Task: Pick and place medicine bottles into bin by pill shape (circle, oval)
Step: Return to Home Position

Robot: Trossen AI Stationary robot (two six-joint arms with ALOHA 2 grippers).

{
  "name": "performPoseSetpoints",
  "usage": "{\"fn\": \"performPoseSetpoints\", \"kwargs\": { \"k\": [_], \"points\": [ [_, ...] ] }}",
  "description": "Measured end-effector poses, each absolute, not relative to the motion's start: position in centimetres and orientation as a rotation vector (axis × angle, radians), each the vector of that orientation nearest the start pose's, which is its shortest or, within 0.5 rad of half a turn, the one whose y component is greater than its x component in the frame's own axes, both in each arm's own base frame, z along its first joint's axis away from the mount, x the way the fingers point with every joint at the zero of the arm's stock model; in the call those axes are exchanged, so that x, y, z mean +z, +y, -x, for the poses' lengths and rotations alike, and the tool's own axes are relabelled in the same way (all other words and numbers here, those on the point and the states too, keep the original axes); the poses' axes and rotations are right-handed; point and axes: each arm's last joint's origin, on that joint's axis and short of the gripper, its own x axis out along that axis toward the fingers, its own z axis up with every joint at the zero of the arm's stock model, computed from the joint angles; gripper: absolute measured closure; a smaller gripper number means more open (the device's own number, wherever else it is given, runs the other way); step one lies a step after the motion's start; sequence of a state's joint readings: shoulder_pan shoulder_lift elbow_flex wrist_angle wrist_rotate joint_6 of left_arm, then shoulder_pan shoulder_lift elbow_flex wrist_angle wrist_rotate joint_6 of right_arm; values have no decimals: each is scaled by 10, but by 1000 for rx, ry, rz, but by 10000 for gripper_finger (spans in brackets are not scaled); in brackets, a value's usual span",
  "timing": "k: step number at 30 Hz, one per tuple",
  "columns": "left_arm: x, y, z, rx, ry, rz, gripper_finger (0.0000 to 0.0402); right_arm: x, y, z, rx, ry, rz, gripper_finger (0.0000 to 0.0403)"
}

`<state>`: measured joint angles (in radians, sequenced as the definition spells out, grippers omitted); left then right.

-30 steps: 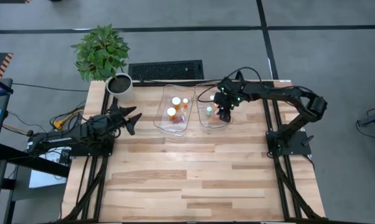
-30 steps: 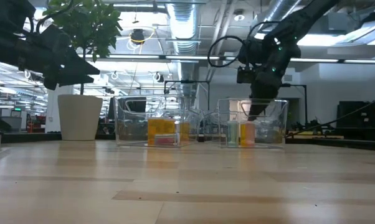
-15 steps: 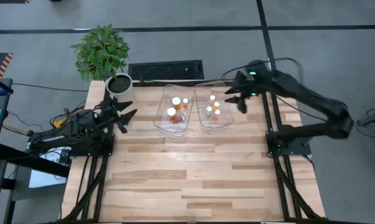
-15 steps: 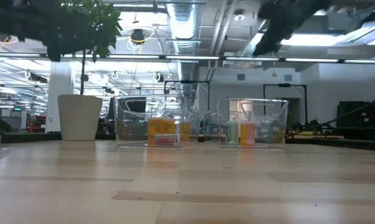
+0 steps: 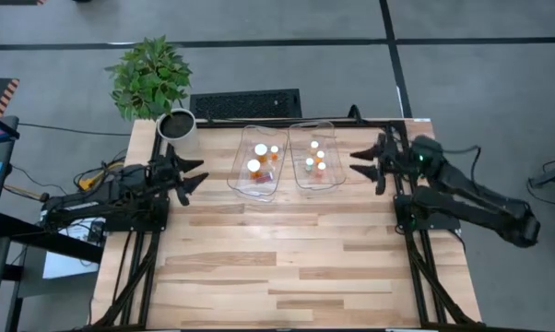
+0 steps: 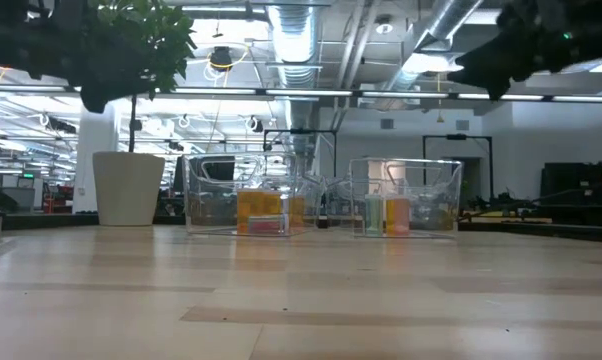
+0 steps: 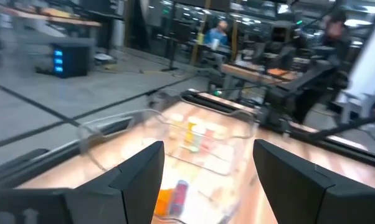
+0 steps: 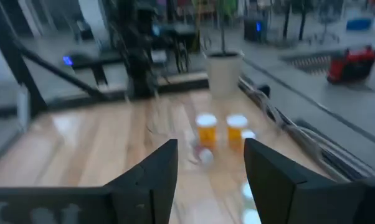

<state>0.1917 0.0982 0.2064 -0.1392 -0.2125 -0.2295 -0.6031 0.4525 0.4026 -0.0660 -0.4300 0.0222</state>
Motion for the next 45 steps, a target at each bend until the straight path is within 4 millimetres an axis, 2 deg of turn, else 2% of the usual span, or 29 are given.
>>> {"fn": "performPoseSetpoints", "kwargs": {
  "k": [5, 16, 23, 27, 31, 35, 40, 43, 45],
  "points": [
    [212, 22, -88, 345, -2, 227, 161, 226, -51, -112, -103, -15, -143, 217],
    [203, 21, -87, 346, 97, 223, 161, 196, -31, -120, 4, -17, -154, 220],
    [203, 21, -88, 320, 95, 230, 161, 172, -19, -121, 45, -33, -186, 226],
    [185, 21, -93, 308, 92, 255, 161, 172, -14, -122, 26, -32, -184, 230],
    [166, 22, -98, 300, 52, 287, 162, 181, -11, -121, 39, -102, -163, 231],
    [168, 23, -98, 269, 15, 283, 162, 201, -10, -115, 99, -145, -149, 230],
    [183, 23, -93, 241, -30, 244, 162, 218, -7, -96, 120, -114, -172, 232],
    [180, 24, -91, 245, 1, 246, 162, 221, -6, -84, 90, -167, -123, 232],
    [178, 25, -90, 243, 13, 246, 162, 216, -7, -84, 46, -160, -99, 232]
  ]
}}
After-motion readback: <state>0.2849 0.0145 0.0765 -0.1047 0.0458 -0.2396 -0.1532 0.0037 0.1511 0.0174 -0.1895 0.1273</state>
